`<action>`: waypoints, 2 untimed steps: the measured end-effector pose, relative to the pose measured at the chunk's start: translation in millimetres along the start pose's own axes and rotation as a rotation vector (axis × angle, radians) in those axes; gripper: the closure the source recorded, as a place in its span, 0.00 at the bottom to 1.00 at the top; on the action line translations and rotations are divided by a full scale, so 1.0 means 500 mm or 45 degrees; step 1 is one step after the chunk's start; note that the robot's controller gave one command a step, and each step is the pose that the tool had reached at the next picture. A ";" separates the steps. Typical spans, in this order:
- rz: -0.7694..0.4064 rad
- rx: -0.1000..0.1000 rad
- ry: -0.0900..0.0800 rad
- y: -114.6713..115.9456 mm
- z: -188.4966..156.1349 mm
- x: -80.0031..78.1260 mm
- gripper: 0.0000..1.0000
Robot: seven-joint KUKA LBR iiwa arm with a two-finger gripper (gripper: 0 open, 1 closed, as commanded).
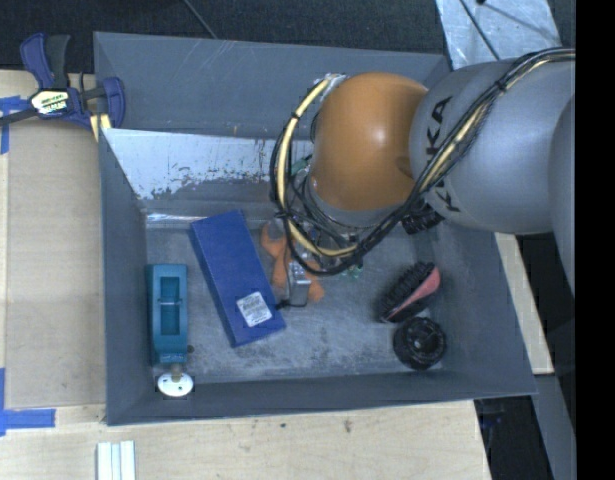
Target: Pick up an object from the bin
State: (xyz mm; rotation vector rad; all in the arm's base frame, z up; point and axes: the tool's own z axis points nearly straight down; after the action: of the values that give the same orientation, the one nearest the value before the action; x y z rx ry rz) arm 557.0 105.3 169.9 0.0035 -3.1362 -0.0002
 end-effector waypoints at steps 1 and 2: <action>0.003 -0.001 -0.011 -0.001 -0.009 -0.004 0.00; -0.071 -0.002 -0.018 -0.015 0.021 -0.014 0.00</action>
Offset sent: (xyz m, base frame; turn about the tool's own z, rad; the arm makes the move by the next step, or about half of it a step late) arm 0.0141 -0.0324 -0.0580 -0.1749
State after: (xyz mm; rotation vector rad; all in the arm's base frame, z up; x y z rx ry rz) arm 563.9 97.7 159.6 0.0913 -3.1490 -0.0033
